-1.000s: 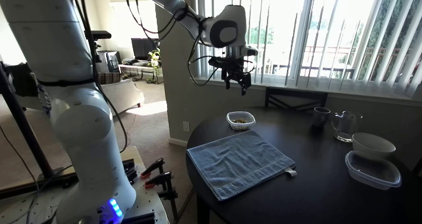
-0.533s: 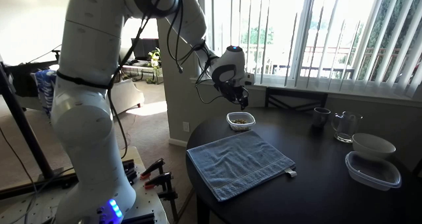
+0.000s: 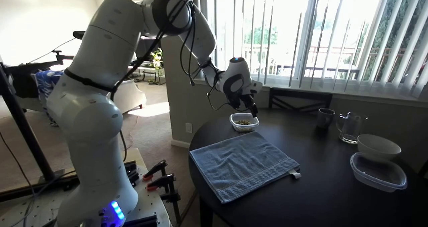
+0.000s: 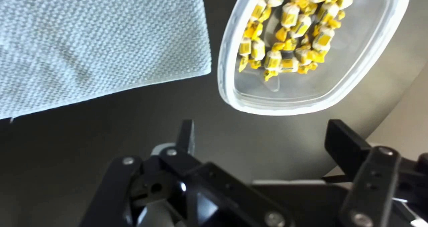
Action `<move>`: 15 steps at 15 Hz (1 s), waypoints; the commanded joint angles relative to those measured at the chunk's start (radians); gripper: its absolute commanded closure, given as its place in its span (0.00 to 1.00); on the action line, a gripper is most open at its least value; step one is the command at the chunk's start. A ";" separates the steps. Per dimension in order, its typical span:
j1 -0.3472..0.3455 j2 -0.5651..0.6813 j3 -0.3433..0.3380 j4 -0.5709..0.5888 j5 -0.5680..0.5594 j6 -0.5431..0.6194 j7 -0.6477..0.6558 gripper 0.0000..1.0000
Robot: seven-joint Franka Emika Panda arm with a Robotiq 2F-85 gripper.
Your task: Pour the contents in the clear bowl onto the blue towel.
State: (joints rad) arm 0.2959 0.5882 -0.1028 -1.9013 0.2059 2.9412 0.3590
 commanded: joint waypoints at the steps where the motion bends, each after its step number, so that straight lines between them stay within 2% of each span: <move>1: 0.157 0.030 -0.185 0.037 -0.131 -0.131 0.200 0.00; 3: 0.188 0.058 -0.211 0.083 -0.197 -0.259 0.270 0.00; 5: 0.170 0.076 -0.169 0.129 -0.238 -0.377 0.296 0.00; 9: 0.126 0.121 -0.095 0.220 -0.267 -0.532 0.311 0.00; 12: 0.076 0.169 -0.038 0.284 -0.242 -0.545 0.275 0.00; 15: 0.028 0.225 0.012 0.349 -0.215 -0.497 0.257 0.00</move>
State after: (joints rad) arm 0.3805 0.7582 -0.1449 -1.6266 -0.0274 2.4226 0.6385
